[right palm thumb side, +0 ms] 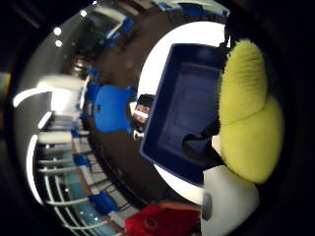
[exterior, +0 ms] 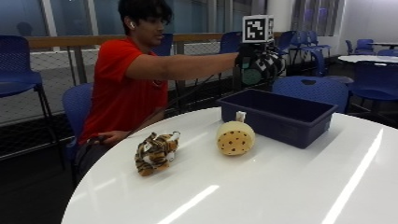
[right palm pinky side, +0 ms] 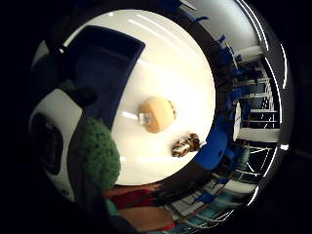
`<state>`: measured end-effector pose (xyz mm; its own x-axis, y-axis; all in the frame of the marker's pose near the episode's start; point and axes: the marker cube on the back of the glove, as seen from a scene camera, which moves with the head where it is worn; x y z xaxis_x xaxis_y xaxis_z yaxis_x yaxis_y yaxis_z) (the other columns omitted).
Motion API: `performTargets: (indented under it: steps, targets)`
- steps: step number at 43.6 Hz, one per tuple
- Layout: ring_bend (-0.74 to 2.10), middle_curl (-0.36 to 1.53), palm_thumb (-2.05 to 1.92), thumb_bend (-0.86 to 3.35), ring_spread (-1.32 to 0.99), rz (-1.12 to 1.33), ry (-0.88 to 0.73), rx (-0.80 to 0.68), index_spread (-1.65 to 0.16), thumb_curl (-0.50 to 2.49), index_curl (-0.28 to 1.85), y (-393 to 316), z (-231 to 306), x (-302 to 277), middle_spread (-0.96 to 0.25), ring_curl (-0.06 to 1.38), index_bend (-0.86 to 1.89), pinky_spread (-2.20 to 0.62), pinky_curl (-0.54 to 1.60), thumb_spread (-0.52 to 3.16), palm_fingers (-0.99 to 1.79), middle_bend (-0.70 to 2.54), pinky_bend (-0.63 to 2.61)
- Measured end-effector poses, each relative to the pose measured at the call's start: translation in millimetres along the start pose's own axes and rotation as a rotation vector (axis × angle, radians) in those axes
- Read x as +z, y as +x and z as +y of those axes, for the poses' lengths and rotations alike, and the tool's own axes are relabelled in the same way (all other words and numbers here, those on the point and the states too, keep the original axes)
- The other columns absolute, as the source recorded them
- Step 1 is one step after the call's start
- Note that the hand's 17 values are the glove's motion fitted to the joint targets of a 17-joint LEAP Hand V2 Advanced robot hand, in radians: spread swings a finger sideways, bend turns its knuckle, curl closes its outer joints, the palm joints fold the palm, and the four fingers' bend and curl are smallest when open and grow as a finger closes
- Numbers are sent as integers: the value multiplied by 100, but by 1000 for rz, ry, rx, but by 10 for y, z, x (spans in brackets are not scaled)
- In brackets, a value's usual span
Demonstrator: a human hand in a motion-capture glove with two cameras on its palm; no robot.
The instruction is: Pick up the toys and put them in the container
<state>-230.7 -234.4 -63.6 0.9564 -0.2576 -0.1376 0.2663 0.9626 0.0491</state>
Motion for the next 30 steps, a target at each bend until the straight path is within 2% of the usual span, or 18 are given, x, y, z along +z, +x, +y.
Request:
performTargets:
  steps: [8,13,17,19,20,22,24,30]
  targets:
    - [91,61,64,13,-56,-4,-23,-8,-54,100,101,-234,-199,32,-55,54,26,-43,46,57,89,50,105]
    - [90,62,59,8,-56,3,-111,11,-54,100,106,-263,-192,136,-55,54,22,-44,47,60,83,44,108]
    - [90,60,40,-3,-50,9,-159,-117,-52,93,102,-252,-113,233,-49,54,5,-43,48,78,64,36,116]
    - [74,58,17,-14,-39,24,-156,-175,-50,82,97,-212,-81,269,-40,52,7,-32,50,89,9,24,114]
    - [72,58,12,-14,-34,31,-152,-191,-48,79,96,-192,-69,284,-36,55,7,-28,54,92,-3,23,119]
    - [65,57,6,-11,-29,25,-140,-158,-48,75,90,-167,-60,301,-32,52,5,-23,52,96,-7,24,120]
    - [52,55,-7,-14,-22,-1,-131,-99,-45,69,83,-153,-51,297,-26,46,1,-16,48,97,-25,21,118]
    - [37,50,-15,-13,-10,-40,-128,-52,-40,56,68,73,24,224,-15,37,3,-4,43,99,-28,17,113]
